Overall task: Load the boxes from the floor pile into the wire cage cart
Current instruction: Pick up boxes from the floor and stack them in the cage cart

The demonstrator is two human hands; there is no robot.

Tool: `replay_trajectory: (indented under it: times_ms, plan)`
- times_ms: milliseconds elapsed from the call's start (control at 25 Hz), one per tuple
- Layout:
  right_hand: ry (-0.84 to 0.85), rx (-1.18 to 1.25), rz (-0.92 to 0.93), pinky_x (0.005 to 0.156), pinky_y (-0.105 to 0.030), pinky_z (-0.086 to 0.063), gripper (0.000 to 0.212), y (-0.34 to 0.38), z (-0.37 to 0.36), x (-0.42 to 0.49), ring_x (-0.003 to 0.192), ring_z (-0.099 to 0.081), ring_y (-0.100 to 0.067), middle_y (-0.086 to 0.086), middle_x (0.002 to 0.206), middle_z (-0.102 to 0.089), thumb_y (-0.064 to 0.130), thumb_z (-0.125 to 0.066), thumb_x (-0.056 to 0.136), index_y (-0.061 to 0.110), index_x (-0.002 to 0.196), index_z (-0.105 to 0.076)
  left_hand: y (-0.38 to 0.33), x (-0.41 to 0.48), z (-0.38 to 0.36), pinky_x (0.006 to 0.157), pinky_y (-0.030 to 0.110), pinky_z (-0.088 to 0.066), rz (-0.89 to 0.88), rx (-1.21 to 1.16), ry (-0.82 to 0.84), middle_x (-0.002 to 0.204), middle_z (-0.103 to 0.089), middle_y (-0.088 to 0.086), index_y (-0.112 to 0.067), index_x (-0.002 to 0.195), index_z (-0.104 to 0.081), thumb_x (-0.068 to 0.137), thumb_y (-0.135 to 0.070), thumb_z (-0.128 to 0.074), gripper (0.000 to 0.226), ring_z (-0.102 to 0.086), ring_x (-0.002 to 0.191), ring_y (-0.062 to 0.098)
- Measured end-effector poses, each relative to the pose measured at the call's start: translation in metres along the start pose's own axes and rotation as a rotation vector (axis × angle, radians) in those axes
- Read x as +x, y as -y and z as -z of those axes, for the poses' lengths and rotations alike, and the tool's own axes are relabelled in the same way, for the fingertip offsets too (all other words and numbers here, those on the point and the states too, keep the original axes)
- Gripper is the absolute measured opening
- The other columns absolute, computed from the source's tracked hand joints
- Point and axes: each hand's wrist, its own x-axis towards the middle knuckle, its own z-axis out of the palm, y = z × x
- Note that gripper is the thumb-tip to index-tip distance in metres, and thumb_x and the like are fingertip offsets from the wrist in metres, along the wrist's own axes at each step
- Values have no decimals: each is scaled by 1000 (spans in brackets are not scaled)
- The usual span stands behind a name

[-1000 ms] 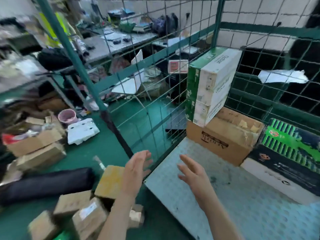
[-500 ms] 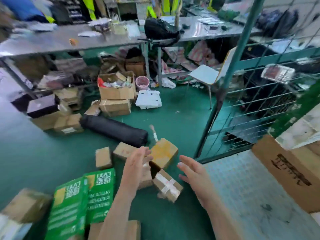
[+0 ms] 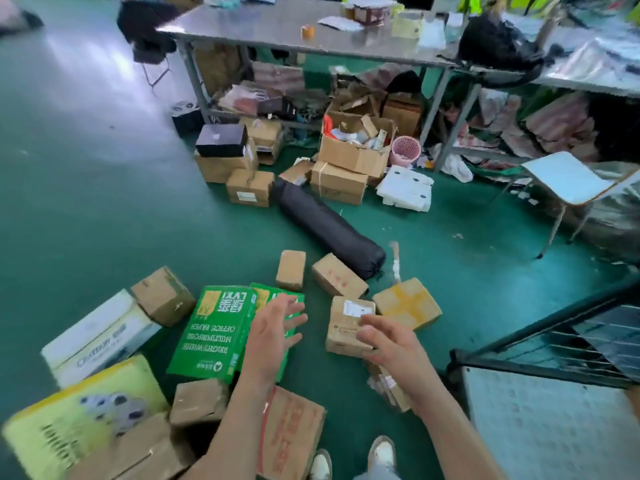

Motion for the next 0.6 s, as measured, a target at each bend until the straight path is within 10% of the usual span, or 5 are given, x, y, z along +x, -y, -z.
replay_trajectory:
  times_ms: [600]
  plan:
    - [516, -238, -5, 95, -41, -57, 17, 46, -116, 136, 105, -71, -11, 9, 108, -76, 21, -58, 101, 23, 112, -71, 12, 29, 86, 95, 49, -55, 146, -263, -614, 111, -75, 0, -18, 115, -65, 107, -43, -38, 38, -73, 100, 18]
